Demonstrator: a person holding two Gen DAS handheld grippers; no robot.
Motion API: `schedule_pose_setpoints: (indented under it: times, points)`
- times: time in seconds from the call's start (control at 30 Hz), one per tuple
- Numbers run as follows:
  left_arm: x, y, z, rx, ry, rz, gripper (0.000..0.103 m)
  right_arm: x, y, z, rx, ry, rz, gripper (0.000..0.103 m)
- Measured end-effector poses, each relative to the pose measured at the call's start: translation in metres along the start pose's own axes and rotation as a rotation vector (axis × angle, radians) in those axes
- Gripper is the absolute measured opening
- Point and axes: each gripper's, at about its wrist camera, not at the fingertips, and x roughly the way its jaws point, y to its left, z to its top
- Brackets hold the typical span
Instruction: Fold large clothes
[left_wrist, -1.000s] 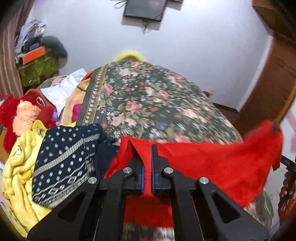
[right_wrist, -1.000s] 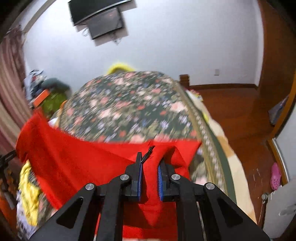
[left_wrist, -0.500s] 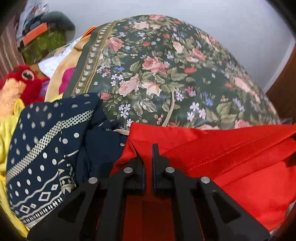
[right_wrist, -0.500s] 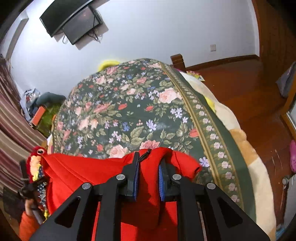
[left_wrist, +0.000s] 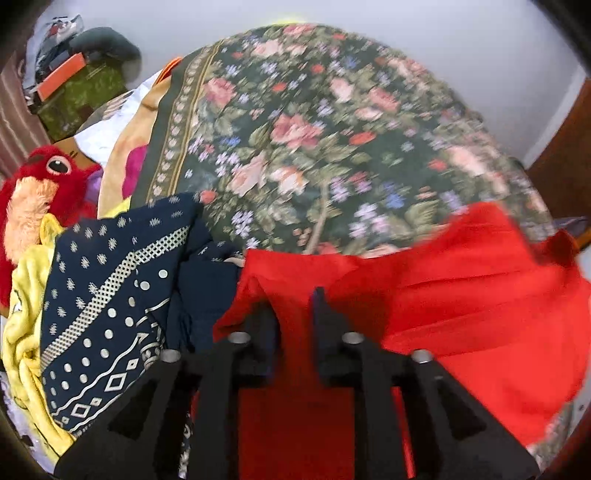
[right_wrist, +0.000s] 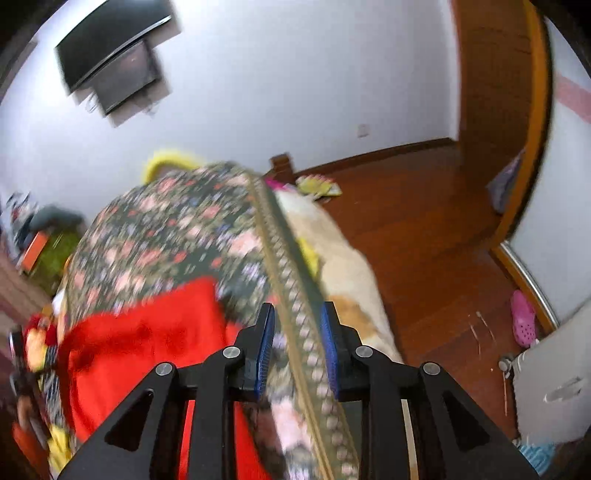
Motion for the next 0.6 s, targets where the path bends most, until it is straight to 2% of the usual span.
schedule_pose_setpoints:
  times: [0.03, 0.1, 0.13, 0.17, 0.23, 0.33, 0.47, 0.53, 0.6]
  points:
    - [-0.015, -0.001, 0.0, 0.008, -0.033, -0.011, 0.049, -0.001, 0.004, -0.006, -0.017, 0.016, 0.02, 0.021]
    - [-0.047, -0.004, -0.002, 0.03, -0.119, 0.0, 0.069, -0.003, 0.015, -0.019, -0.048, 0.048, 0.058, 0.021]
    - [-0.059, -0.005, -0.004, 0.041, -0.154, -0.002, 0.074, -0.001, 0.024, -0.027, -0.066, 0.066, 0.083, 0.021]
    - [-0.074, -0.006, -0.006, 0.054, -0.189, -0.008, 0.077, 0.001, 0.033, -0.034, -0.083, 0.081, 0.106, 0.021]
    - [-0.092, -0.007, -0.011, 0.071, -0.21, -0.018, 0.08, 0.005, 0.05, -0.045, -0.111, 0.107, 0.146, 0.021]
    - [-0.101, -0.012, -0.023, 0.118, -0.194, -0.019, 0.08, 0.011, 0.08, -0.06, -0.15, 0.132, 0.207, 0.021]
    - [-0.09, -0.026, -0.051, 0.21, -0.142, -0.035, 0.08, 0.019, 0.132, -0.082, -0.235, 0.178, 0.284, 0.021]
    - [-0.076, -0.034, -0.066, 0.243, -0.108, -0.045, 0.08, 0.024, 0.152, -0.092, -0.285, 0.194, 0.292, 0.021]
    - [-0.06, -0.041, -0.081, 0.263, -0.069, -0.044, 0.08, 0.032, 0.173, -0.107, -0.37, 0.209, 0.261, 0.021]
